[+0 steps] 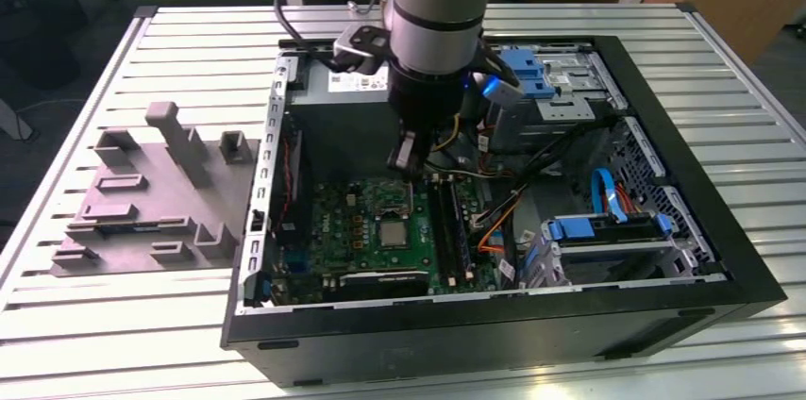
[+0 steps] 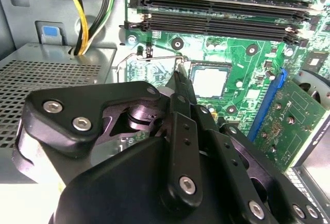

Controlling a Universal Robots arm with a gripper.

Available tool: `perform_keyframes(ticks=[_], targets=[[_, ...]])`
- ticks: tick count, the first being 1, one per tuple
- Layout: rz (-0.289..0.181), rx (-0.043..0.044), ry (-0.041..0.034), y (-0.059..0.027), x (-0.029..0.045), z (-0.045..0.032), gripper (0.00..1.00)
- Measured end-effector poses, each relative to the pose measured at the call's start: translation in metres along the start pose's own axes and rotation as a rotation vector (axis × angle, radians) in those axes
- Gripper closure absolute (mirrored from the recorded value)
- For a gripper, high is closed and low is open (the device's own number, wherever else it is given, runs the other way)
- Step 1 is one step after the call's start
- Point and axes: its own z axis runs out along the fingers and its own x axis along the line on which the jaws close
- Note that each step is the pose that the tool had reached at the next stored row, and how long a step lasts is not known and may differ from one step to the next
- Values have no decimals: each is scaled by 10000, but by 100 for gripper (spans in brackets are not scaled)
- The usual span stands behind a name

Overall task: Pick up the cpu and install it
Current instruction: 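Close the cpu cover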

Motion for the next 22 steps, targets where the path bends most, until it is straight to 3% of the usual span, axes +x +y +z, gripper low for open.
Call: perform_keyframes(ticks=[17, 22], targets=[[-19, 11, 20, -29, 122, 15, 89], [-33, 12, 20, -43, 195, 22, 89]])
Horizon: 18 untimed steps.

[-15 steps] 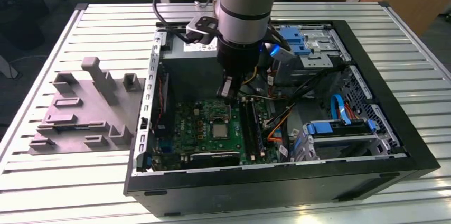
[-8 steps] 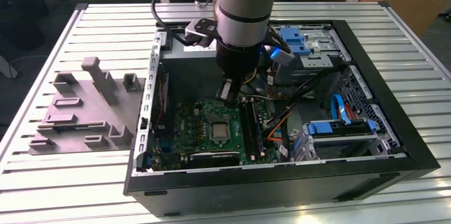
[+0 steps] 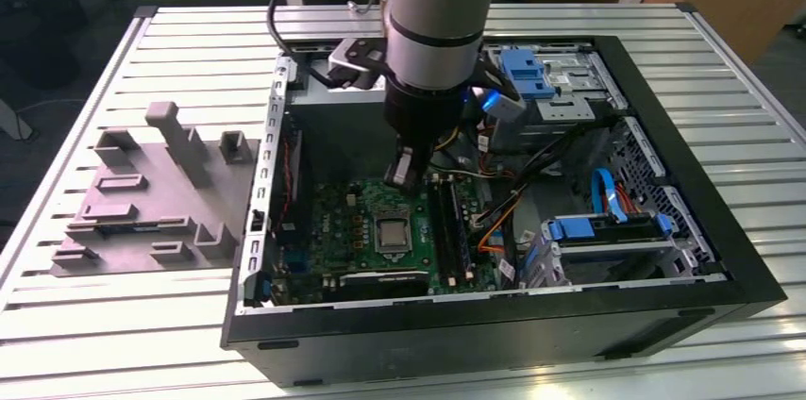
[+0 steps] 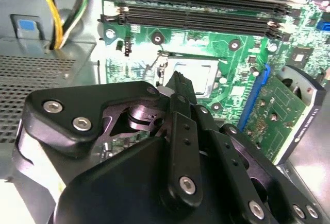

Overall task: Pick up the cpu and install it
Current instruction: 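Close the cpu cover, then install the first cpu locking lever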

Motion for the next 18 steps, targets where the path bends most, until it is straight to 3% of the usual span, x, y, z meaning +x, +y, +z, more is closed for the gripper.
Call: perform_keyframes(ticks=[5, 18], targets=[[-25, 2, 2, -2, 56, 4, 89], [-31, 2, 2, 0, 60, 5, 89]])
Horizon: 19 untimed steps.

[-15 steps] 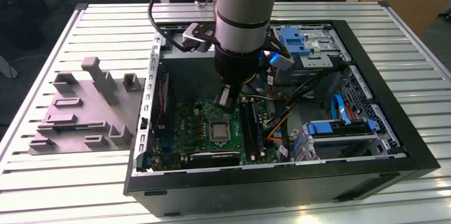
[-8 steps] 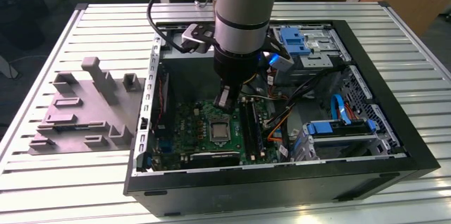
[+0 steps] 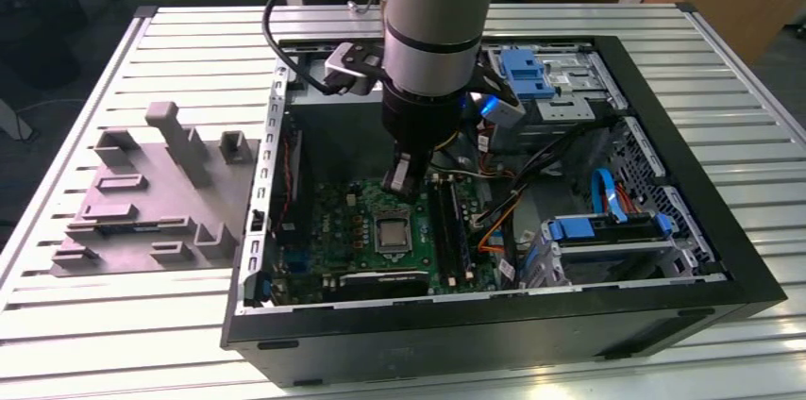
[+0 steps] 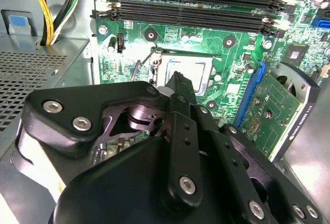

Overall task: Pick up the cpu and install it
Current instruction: 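Install the first cpu locking lever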

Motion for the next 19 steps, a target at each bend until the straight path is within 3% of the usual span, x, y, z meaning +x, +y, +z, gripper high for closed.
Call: perform_keyframes(ticks=[6, 19], targets=[[3, 53, -24, 3, 7, -86, 89], [6, 78, -39, -75, -63, -90, 89]])
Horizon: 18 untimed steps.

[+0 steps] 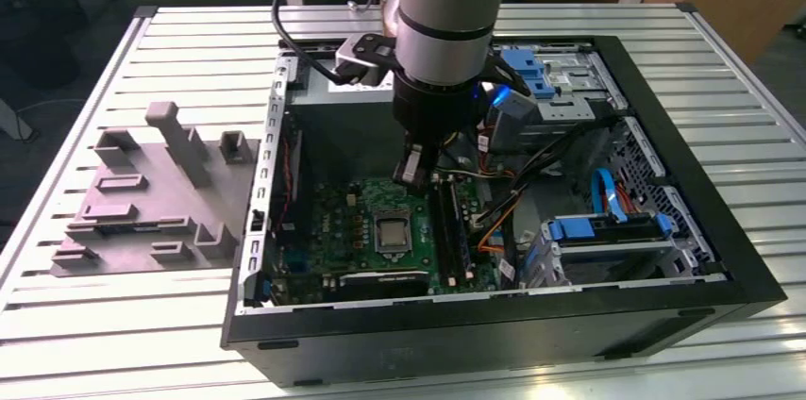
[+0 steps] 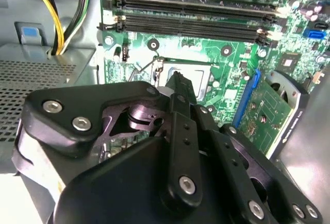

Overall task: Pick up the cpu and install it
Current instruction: 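Install the first cpu locking lever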

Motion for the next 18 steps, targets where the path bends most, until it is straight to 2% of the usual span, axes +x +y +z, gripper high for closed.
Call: perform_keyframes(ticks=[10, 14, 18], targets=[[-2, -3, -8, -35, 77, 5, 89], [-6, -33, -78, -62, 66, 4, 89], [-7, -40, -89, -132, 30, -1, 89]])
